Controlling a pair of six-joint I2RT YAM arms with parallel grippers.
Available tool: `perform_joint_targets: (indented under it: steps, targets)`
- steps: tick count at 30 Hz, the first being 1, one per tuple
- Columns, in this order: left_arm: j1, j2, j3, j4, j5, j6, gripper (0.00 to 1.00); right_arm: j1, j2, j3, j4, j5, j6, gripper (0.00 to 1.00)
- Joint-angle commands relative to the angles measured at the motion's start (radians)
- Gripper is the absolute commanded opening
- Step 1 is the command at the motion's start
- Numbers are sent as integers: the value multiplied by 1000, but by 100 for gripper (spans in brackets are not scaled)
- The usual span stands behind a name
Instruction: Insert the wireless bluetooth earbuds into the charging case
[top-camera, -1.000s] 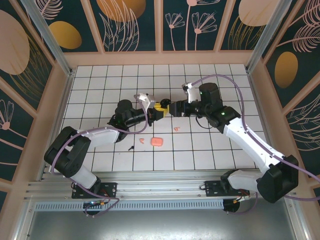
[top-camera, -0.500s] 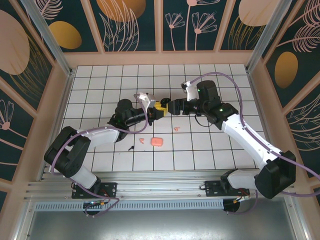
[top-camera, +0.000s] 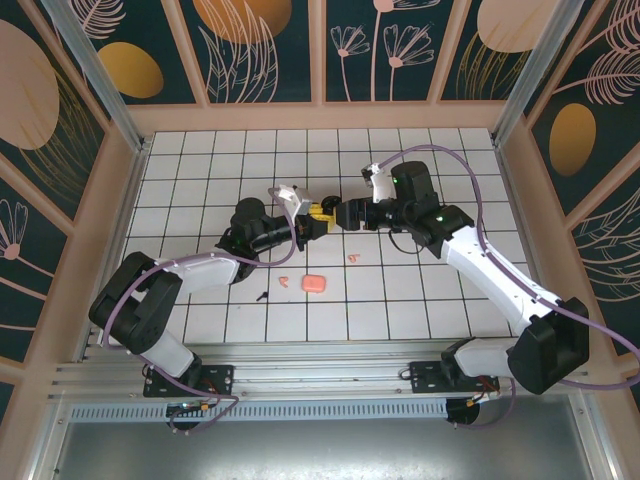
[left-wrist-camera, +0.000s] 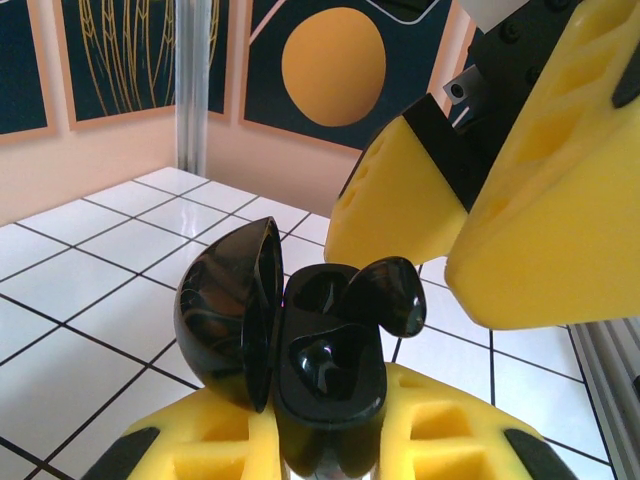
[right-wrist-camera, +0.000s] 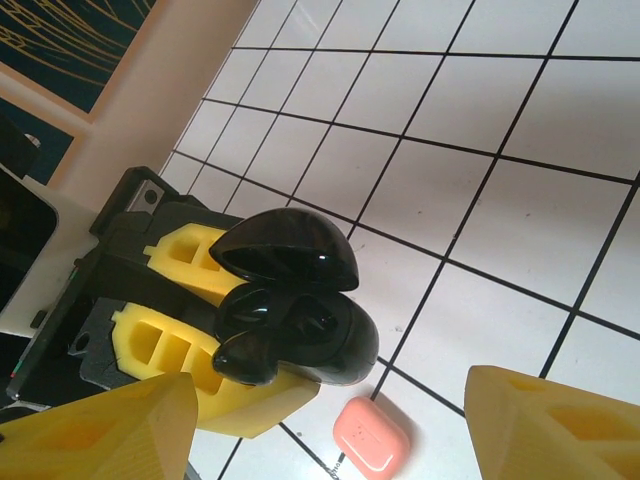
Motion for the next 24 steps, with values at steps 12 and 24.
perform_joint_targets:
  steps: [12,24]
  targets:
    - [2,-4,24,38,17,-9,8,-43,-34,-20,-2,12,-6,70]
    - [2,-4,27,23,3,-4,8,-47,-54,-5,-11,26,6,70]
